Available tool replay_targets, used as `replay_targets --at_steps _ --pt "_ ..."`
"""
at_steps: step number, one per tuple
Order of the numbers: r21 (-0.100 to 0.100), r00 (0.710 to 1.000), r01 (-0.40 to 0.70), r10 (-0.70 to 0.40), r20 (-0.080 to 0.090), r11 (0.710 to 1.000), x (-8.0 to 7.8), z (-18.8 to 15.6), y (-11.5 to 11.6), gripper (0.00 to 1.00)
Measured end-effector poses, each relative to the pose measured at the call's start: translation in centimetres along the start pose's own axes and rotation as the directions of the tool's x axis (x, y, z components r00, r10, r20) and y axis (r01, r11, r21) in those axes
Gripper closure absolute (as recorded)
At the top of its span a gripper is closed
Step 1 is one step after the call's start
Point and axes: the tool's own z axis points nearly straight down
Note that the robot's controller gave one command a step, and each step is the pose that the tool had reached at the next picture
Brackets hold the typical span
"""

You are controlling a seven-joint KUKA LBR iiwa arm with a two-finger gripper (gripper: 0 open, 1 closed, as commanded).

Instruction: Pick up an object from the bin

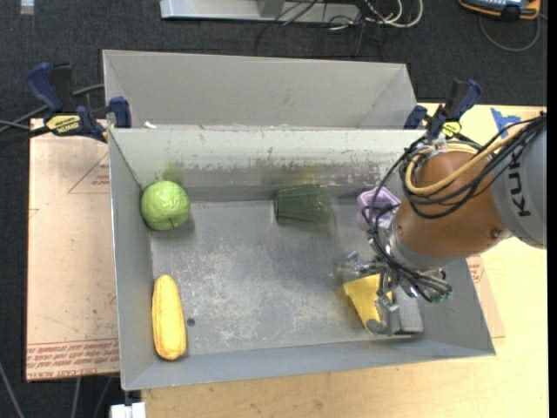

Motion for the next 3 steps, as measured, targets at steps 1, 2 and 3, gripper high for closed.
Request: replay_targets --at_steps 1,2,3 --pt "-0.011 0.987 0.161 -0.161 -0.001 0.987 0.5 1.3 -0.6 0.00" --pt "-0.001 1.000 -0.013 0.013 0.001 1.000 0.3 1.9 -2.8 0.00" --pt "-0.006 0.999 0.032 -0.032 0.000 0.999 -0.9 1.9 -3.9 0.00"
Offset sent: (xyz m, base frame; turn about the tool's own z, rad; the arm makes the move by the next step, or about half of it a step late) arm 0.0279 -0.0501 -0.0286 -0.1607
